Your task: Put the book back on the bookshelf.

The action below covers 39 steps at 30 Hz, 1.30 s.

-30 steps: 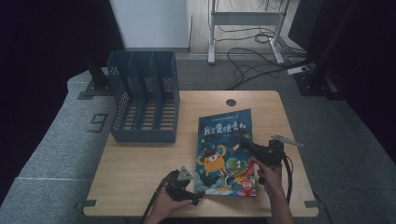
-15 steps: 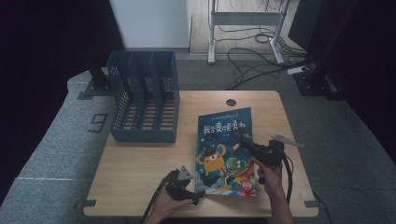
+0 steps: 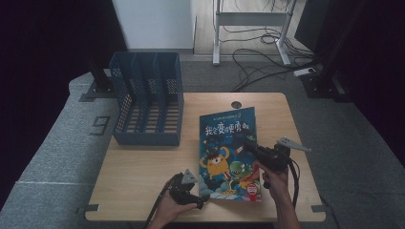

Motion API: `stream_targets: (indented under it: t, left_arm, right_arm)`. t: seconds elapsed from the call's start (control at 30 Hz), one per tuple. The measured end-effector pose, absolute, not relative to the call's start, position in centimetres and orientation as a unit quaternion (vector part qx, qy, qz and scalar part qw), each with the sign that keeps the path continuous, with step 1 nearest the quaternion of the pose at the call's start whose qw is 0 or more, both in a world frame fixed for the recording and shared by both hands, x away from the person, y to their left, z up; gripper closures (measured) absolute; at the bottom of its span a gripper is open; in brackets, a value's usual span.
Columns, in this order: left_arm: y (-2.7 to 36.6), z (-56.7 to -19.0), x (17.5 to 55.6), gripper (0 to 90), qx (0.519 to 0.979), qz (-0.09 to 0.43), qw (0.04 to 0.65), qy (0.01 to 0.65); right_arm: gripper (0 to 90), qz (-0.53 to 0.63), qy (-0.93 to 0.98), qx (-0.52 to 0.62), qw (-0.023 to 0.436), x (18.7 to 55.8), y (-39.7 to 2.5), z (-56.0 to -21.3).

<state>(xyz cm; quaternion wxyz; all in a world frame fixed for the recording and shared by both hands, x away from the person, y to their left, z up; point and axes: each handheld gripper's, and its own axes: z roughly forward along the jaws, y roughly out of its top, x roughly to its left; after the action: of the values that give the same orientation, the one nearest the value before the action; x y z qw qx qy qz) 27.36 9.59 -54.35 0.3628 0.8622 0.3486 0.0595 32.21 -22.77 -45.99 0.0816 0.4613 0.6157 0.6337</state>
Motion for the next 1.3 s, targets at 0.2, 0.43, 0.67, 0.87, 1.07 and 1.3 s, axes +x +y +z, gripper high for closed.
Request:
stream_targets:
  t: [0.2,0.43,0.67,0.87,1.07,1.3]
  left_arm:
    - [9.4,-54.2,27.1,9.7,0.864,0.068,0.36,0.345]
    - [9.3,-54.2,27.0,9.0,0.864,0.077,0.36,0.343]
    - [9.1,-54.1,26.9,8.2,0.865,0.096,0.359,0.339]
    - [8.9,-54.2,26.8,8.3,0.864,0.104,0.36,0.336]
    - [9.2,-54.1,27.0,9.2,0.859,0.107,0.362,0.346]
    - [8.9,-54.2,26.8,13.7,0.87,0.076,0.36,0.328]
  right_arm:
    - [79.4,0.633,0.615,0.463,0.08,32.2,-22.8,-46.0]
    - [79.8,0.638,0.616,0.454,0.084,32.0,-22.7,-45.7]
    - [80.1,0.644,0.619,0.441,0.091,31.6,-22.5,-45.3]
    - [80.4,0.649,0.622,0.426,0.102,31.2,-22.3,-44.8]
    - [80.5,0.652,0.627,0.411,0.111,30.8,-22.0,-44.5]
    - [80.5,0.654,0.622,0.416,0.109,31.1,-22.1,-44.7]
